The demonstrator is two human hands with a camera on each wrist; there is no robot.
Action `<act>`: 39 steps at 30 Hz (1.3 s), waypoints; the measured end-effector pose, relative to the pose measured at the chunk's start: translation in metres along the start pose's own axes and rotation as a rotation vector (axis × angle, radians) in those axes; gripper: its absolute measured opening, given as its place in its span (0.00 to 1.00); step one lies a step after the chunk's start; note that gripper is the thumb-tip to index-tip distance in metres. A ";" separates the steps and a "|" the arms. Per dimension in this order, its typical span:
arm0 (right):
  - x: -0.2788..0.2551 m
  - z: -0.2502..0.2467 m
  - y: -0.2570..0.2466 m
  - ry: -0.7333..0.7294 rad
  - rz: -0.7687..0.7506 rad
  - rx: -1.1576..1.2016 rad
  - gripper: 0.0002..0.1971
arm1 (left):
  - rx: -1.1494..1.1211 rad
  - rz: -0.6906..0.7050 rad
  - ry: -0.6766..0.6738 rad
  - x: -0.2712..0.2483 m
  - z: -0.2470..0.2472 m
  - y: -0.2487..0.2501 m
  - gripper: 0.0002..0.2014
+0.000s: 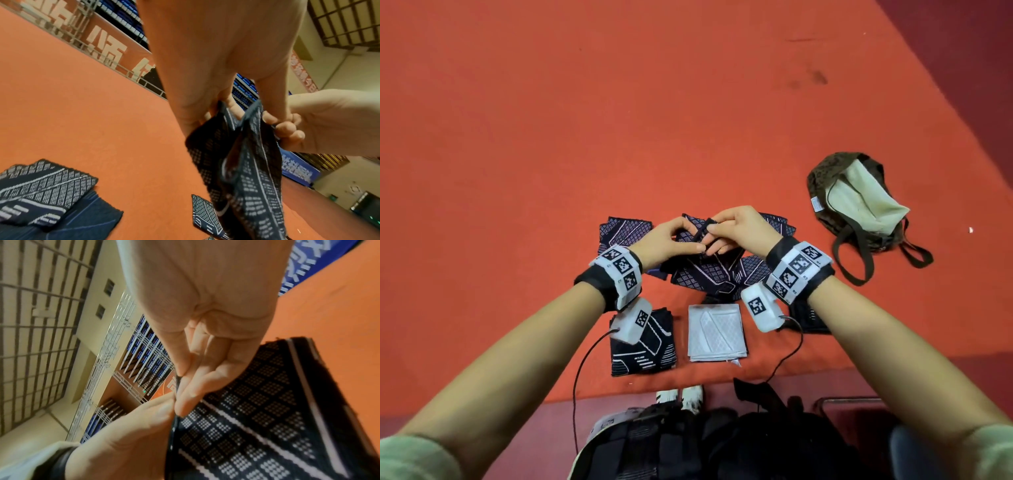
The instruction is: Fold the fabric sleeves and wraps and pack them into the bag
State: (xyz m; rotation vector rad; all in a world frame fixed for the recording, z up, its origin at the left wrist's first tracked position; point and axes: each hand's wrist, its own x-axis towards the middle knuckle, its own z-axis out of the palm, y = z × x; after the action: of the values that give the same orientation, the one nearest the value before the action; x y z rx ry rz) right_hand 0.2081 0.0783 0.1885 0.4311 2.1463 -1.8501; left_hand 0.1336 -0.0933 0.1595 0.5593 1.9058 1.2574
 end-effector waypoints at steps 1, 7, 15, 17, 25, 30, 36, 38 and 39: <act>0.000 0.002 0.000 0.004 0.009 0.033 0.06 | 0.038 0.012 0.002 -0.001 0.000 0.001 0.11; 0.004 -0.002 0.006 0.163 -0.067 -0.354 0.05 | 0.066 0.032 -0.082 -0.002 -0.003 0.002 0.11; 0.003 -0.006 0.012 0.052 0.021 -0.189 0.08 | -0.051 -0.092 -0.214 -0.003 0.000 0.012 0.06; 0.005 -0.006 0.017 0.135 0.022 -0.163 0.09 | -0.034 -0.072 -0.188 -0.004 -0.003 0.010 0.08; 0.003 -0.009 0.043 0.339 0.040 -0.039 0.20 | -0.048 -0.108 -0.081 -0.008 -0.010 -0.028 0.14; -0.004 -0.002 0.052 0.429 0.010 -0.140 0.19 | -0.133 -0.030 -0.013 -0.009 -0.005 -0.027 0.07; -0.015 0.010 0.069 0.294 0.084 0.095 0.19 | -0.146 -0.027 0.116 -0.011 0.001 -0.033 0.20; -0.021 0.011 0.071 0.202 0.061 0.103 0.21 | -0.198 -0.141 0.113 -0.010 -0.001 -0.038 0.17; -0.022 0.013 0.072 0.205 0.051 0.032 0.18 | -0.216 -0.190 0.069 -0.011 -0.001 -0.038 0.13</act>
State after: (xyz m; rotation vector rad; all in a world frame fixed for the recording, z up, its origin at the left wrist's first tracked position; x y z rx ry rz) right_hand 0.2565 0.0742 0.1301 0.7030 2.2136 -1.8868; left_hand 0.1414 -0.1178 0.1288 0.2199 1.8025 1.3502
